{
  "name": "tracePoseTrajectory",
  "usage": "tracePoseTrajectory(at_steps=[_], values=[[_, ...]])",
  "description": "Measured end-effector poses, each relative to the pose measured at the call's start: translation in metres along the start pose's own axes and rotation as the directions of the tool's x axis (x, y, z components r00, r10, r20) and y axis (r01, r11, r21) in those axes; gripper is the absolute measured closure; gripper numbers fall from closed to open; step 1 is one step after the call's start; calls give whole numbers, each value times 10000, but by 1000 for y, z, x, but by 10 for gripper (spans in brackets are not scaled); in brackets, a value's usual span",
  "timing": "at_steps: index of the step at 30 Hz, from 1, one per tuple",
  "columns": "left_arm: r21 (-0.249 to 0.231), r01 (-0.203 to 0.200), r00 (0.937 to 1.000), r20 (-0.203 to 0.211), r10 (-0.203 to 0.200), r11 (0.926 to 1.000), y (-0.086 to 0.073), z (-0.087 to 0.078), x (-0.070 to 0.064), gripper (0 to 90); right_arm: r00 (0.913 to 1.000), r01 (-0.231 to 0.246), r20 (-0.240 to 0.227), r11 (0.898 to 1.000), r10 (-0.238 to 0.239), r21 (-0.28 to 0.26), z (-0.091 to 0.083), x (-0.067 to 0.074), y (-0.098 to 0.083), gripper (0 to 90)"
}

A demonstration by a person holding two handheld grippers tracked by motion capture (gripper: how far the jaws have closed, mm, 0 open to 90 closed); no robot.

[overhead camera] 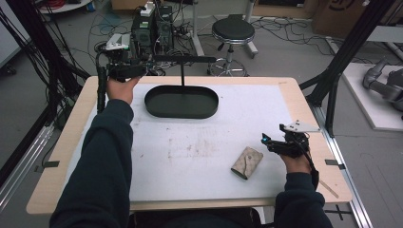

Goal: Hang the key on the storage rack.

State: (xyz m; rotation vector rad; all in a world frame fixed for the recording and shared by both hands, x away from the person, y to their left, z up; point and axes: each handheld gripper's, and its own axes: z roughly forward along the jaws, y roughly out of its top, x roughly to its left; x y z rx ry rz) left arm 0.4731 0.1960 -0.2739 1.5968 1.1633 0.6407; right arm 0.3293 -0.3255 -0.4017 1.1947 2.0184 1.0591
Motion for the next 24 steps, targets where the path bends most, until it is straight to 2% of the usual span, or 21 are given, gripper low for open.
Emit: tracePoseTrajectory(at_steps=[5,10,13,15,18,20,24], values=[[27,-114,9995,-278,115,9999,6,8,0,485,9999,118,-13,9999,-118,11,0,2,0,211],[3,170,9965,-823,-169,9999,4,16,8,485,9999,115,-40,9999,-115,9,-1,3,0,211],[28,185,9967,-795,-182,9998,2,19,10,485,10000,82,-15,10000,-82,-4,-2,1,-1,211],[89,234,9953,-938,-225,9997,0,21,12,485,10000,65,23,10000,-65,20,-3,0,-2,211],[184,575,9923,-1110,-551,9982,-8,24,16,484,10000,49,20,10000,-49,-1,-3,0,-2,211],[314,860,9900,-1147,-819,9958,-18,25,19,484,10000,84,17,10000,-84,-10,-4,0,-2,211],[741,1185,9873,-1148,-1096,9902,-37,28,27,483,9999,114,-9,9999,-114,-7,-4,1,-2,211]])
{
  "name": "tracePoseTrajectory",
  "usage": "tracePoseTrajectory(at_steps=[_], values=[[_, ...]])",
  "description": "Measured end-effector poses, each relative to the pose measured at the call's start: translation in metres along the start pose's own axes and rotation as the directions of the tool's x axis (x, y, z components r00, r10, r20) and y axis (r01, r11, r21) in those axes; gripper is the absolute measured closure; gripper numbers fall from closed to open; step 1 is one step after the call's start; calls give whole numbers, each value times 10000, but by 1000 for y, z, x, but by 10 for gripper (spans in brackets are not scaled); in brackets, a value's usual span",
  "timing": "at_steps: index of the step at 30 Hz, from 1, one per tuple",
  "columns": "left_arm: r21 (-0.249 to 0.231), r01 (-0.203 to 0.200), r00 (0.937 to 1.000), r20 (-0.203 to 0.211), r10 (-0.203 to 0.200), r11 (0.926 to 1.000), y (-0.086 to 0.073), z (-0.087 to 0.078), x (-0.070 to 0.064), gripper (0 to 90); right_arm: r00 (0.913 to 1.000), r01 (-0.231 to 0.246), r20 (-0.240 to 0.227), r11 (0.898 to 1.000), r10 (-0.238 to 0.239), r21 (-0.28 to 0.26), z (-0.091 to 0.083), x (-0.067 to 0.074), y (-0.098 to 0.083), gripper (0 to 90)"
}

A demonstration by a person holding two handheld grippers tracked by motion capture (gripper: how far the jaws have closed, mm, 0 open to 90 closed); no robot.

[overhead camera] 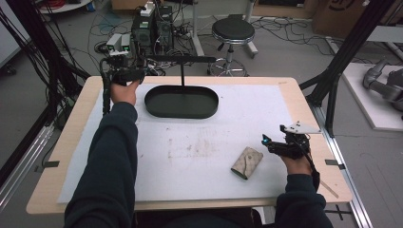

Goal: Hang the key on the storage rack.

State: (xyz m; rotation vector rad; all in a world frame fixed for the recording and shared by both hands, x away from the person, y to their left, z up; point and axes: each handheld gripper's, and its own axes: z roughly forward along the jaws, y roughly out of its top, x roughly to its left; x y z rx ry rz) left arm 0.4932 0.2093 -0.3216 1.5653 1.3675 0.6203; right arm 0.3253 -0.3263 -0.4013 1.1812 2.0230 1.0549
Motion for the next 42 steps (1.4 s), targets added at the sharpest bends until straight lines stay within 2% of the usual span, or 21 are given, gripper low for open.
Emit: tracePoseTrajectory(at_steps=[4,11,13,16,18,19,20,22,23,26,27,29,30,31,34,35,39,40,42], values=[[247,171,9993,313,-178,9995,-14,6,3,483,10000,38,-25,10000,-38,10,0,3,1,211],[601,90,9982,589,-126,9982,-28,13,0,476,10000,49,15,10000,-49,-4,0,3,1,211],[339,219,9963,819,-246,9992,-32,9,1,465,10000,50,22,10000,-50,-30,-1,3,1,211],[50,55,9959,898,-60,10000,-35,-1,0,427,10000,50,15,10000,-50,-31,-2,3,1,211],[-457,-96,9944,1051,144,9989,-37,-10,-1,380,10000,48,6,10000,-48,-13,-1,3,2,211],[-767,-16,9903,1382,122,9971,-39,-16,-2,341,10000,30,-31,10000,-30,-4,-1,4,2,211],[-1123,112,9828,1842,97,9936,-40,-21,-3,284,10000,64,-42,10000,-65,-23,-1,4,2,211],[-1768,36,9752,2183,356,9842,-43,-33,-9,140,9999,75,-75,10000,-75,-45,0,4,3,211],[-1915,-69,9724,2276,513,9815,-44,-38,-12,137,9999,85,-79,10000,-86,-47,0,4,3,211],[-2350,-743,9663,2233,1283,9692,-50,-59,-25,137,9998,37,-185,10000,-37,-38,3,4,4,211],[-2490,-1023,9638,2148,1578,9631,-54,-65,-29,137,9996,29,-266,10000,-30,-13,4,4,5,210],[-2846,-1579,9591,1838,2155,9455,-63,-74,-35,137,9993,103,-354,9999,-102,21,7,6,7,210],[-2859,-1768,9548,1826,2347,9418,-69,-78,-37,137,9991,122,-395,9999,-121,39,8,7,7,210],[-2770,-1817,9527,1883,2387,9435,-75,-80,-40,137,9990,150,-421,9999,-147,71,9,8,7,210],[-2309,-1586,9523,2209,2105,9600,-98,-85,-46,137,9987,199,-473,9997,-193,118,10,9,7,210],[-2089,-1552,9483,2425,2049,9655,-109,-87,-49,137,9986,216,-482,9997,-210,115,10,9,7,210],[-1841,-1732,9303,2918,2221,9675,-141,-98,-57,137,9986,194,-502,9997,-186,150,10,11,7,210],[-1793,-1916,9289,2844,2373,9650,-145,-101,-58,137,9984,228,-522,9996,-220,147,10,12,6,210],[-1811,-2131,9298,2641,2562,9601,-151,-106,-58,137,9983,261,-533,9995,-252,164,9,13,7,210]])
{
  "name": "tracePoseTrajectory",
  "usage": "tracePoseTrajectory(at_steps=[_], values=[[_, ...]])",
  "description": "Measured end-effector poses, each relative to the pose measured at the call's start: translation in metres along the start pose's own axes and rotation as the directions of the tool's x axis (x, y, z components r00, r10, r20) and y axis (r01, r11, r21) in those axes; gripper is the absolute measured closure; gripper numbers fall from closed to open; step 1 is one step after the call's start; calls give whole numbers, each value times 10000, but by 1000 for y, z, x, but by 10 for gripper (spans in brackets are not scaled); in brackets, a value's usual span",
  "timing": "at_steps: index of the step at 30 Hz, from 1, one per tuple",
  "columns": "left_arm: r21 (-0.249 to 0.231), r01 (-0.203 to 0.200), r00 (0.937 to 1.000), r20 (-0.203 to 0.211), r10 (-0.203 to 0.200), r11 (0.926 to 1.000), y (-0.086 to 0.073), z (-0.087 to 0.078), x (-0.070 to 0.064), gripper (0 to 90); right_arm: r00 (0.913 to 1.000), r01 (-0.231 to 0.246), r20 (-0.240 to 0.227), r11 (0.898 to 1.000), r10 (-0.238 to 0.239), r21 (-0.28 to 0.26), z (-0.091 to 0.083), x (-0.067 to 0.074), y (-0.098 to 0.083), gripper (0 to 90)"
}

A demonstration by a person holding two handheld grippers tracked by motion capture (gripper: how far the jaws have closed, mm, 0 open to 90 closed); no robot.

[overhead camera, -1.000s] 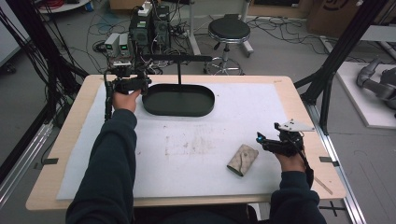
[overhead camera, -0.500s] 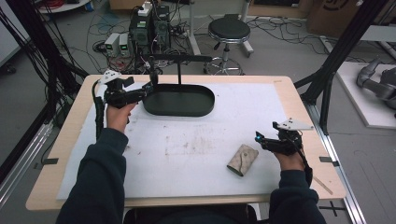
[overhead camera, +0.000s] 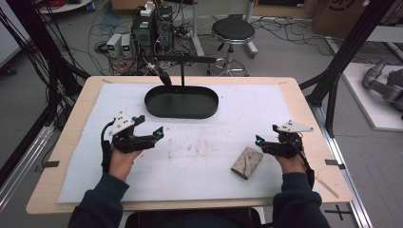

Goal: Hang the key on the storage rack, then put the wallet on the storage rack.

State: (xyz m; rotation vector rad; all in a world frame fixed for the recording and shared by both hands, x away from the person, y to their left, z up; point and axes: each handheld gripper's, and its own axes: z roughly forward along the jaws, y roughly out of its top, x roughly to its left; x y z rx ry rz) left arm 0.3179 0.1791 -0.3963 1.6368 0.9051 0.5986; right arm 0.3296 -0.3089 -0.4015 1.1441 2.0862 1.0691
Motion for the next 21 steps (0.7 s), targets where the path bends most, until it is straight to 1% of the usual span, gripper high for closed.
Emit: tracePoseTrajectory(at_steps=[1,4,6,7,9,10,11,13,14,15,18,19,21], values=[[40,-9,10000,-58,9,10000,0,-2,0,137,10000,15,-45,10000,-15,-13,0,1,0,210],[-235,-1,9998,-208,-4,9997,0,-9,4,137,10000,-8,-50,10000,8,-82,-1,3,2,210],[-275,-49,9996,-265,42,9996,-1,-10,7,137,10000,-61,-32,10000,61,-11,-2,4,2,210],[-275,59,9996,-267,-66,9996,-3,-10,9,137,9999,-96,-53,10000,96,22,-1,5,1,210],[-287,126,9994,-334,-135,9995,-5,-10,12,137,9996,-278,-65,9995,280,152,-2,7,-1,210],[-300,79,9993,-358,-90,9995,-5,-10,13,137,9993,-358,-64,9990,360,266,-3,8,-2,210],[-300,0,9994,-340,-10,9995,-5,-11,13,137,9984,-560,-72,9976,563,400,-4,10,-3,210],[-367,-125,9993,-370,112,9992,-5,-12,15,137,9958,-916,20,9942,916,558,-8,13,-5,210],[-335,-152,9992,-385,139,9993,-5,-12,16,137,9933,-1157,146,9907,1149,719,-10,15,-7,210],[-336,-90,9993,-375,78,9994,-6,-12,17,137,9909,-1343,202,9870,1330,887,-13,18,-9,210],[-196,131,9993,-351,-138,9997,-11,-11,21,137,9874,-1567,432,9795,1524,1264,-22,28,-18,210],[-154,159,9993,-331,-164,9998,-12,-11,22,137,9868,-1604,434,9782,1560,1322,-24,30,-20,210],[-110,189,9992,-343,-192,9998,-13,-10,23,138,9849,-1709,580,9709,1633,1679,-26,37,-25,210]])
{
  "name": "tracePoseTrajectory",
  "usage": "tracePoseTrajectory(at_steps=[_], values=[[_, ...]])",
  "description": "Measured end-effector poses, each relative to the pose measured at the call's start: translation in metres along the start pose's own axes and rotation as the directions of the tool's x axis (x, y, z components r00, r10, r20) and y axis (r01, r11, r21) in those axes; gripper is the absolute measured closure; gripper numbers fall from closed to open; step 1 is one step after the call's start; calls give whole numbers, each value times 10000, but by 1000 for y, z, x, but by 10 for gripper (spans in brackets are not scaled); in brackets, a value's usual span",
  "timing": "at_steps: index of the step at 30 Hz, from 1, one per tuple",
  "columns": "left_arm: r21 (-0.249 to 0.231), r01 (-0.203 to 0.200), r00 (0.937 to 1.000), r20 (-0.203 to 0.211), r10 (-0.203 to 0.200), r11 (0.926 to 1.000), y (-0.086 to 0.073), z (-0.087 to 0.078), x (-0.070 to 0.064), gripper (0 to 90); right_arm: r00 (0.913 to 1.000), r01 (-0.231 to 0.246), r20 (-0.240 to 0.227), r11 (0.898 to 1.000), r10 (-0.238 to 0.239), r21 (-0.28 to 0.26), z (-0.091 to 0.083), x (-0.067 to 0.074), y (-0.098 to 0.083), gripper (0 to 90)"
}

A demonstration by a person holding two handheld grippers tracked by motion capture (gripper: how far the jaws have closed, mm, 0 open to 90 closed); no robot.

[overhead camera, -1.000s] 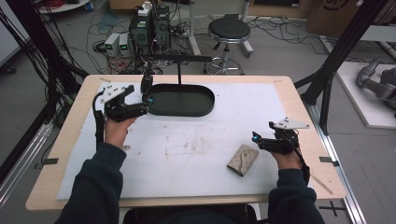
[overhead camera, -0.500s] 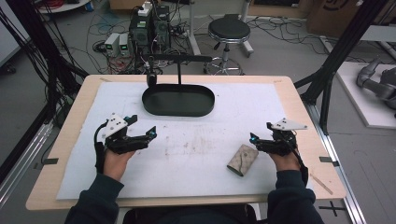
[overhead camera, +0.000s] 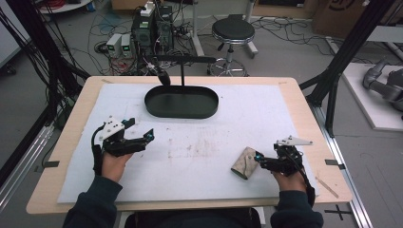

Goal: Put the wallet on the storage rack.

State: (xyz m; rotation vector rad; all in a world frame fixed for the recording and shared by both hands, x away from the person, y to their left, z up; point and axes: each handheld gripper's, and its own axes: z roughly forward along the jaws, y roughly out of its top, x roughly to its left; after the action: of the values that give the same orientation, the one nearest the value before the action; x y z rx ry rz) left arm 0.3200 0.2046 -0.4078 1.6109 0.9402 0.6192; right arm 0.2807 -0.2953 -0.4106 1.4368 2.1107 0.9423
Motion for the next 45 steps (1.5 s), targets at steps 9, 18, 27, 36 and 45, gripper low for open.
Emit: tracePoseTrajectory(at_steps=[9,18,27,36,45], values=[[30,-149,9996,-244,149,9999,0,-4,1,142,9977,-434,-469,9943,481,978,14,22,-11,256],[117,-3,9988,-499,9,9999,-3,-10,5,152,9975,-417,-525,9945,469,965,33,40,-4,162],[138,-24,9986,-530,31,9999,-3,-10,4,152,9894,1088,-1047,9910,-1003,781,62,33,18,161],[98,46,9981,-616,-40,9999,-3,-10,6,152,9568,2554,-1618,9643,-2417,699,79,13,41,190],[134,-33,9987,-516,40,9999,-3,-8,4,153,9891,-1250,817,9918,1226,255,82,33,38,173]])
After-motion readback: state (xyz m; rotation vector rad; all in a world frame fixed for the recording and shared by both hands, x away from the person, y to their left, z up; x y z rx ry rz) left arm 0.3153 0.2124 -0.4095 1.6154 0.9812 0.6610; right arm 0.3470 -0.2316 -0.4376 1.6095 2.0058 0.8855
